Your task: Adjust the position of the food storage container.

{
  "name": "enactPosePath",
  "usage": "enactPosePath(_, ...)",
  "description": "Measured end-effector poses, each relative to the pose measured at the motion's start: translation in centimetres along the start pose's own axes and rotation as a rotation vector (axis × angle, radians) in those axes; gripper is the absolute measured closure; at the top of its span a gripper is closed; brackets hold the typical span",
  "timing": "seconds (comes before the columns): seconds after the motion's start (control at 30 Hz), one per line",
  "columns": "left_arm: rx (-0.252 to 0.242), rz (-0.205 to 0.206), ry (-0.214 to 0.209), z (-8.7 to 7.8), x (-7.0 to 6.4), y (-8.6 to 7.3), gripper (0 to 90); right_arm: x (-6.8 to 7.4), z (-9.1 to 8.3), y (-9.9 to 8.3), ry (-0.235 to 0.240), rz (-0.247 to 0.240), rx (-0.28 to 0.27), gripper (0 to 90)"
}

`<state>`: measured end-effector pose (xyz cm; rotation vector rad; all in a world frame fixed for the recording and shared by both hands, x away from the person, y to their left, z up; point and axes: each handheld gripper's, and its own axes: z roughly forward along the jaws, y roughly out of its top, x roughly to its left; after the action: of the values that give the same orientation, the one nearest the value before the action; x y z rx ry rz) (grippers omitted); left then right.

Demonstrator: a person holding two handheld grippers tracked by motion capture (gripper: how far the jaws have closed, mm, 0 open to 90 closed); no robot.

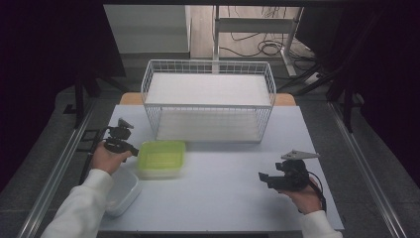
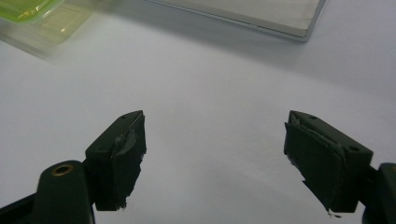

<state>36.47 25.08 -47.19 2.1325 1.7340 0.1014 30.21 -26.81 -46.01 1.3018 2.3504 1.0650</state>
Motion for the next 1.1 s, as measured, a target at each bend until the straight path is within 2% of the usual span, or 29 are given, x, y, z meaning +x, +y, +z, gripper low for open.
enactPosePath(0.07, 0.003, 0.016, 0.002, 0.2, -0.5, 0.2, 90.0, 0.0, 0.0, 0.0, -0.001, 0.001, 0.003, 20.9)
enactPosePath(0.23, 0.009, 0.023, 0.006, 0.4, -1.1, 0.5, 90.0, 0.1, 0.1, 0.0, 0.002, -0.002, 0.003, 20.9)
enactPosePath(0.4, 0.017, 0.025, -0.015, 0.9, -1.8, 0.7, 90.0, 0.0, 0.1, -0.1, 0.002, -0.007, 0.006, 21.0)
enactPosePath(0.83, 0.036, 0.101, -0.042, 2.0, -6.2, 2.2, 90.0, 0.2, 0.2, 0.0, 0.006, -0.01, 0.014, 21.0)
enactPosePath(0.93, 0.042, 0.129, -0.034, 2.1, -7.2, 2.3, 90.0, 0.1, 0.2, 0.0, 0.008, -0.01, 0.017, 21.0)
enactPosePath(1.1, 0.033, 0.134, -0.042, 2.5, -8.8, 2.6, 90.0, 0.1, 0.3, 0.0, 0.008, -0.011, 0.023, 21.0)
